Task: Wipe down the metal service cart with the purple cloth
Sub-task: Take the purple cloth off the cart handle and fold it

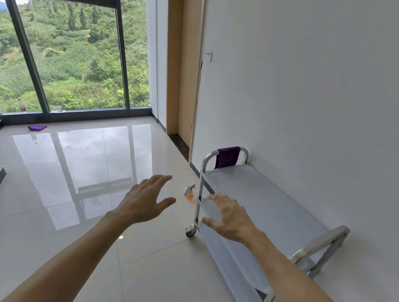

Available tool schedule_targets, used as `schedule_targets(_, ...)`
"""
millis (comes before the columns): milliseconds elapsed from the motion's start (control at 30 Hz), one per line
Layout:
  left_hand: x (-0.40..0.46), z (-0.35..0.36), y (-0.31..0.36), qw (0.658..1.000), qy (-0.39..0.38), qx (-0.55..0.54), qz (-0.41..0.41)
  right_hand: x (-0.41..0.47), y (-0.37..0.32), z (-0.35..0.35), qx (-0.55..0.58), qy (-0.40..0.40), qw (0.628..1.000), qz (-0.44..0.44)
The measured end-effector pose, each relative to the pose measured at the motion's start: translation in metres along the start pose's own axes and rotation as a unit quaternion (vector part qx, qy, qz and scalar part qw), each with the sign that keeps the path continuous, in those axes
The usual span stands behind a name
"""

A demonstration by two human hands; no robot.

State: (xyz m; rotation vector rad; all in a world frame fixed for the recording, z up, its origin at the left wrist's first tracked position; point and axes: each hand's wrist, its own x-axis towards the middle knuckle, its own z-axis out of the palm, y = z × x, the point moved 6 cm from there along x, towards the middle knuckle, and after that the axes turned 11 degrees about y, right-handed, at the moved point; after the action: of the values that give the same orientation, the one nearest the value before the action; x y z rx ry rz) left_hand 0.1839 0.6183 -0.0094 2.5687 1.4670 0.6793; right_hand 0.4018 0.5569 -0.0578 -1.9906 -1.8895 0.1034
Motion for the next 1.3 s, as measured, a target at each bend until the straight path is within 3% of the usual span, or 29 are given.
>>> schedule_targets(533,0.231,0.1,-0.042,0.998,-0.036,-0.022,0.052,0.202,0.102,0.05,0.025,0.003,0.997,0.079)
schedule_targets(867,0.387,0.162,-0.055,0.996,-0.066,-0.044,0.027,0.35,0.181,0.076,0.066,-0.01,0.993,0.097)
schedule_targets(1300,0.531,0.276,-0.071,0.986,-0.123,-0.104,0.036,0.455,0.284,0.114,0.078,-0.042,0.981,0.174)
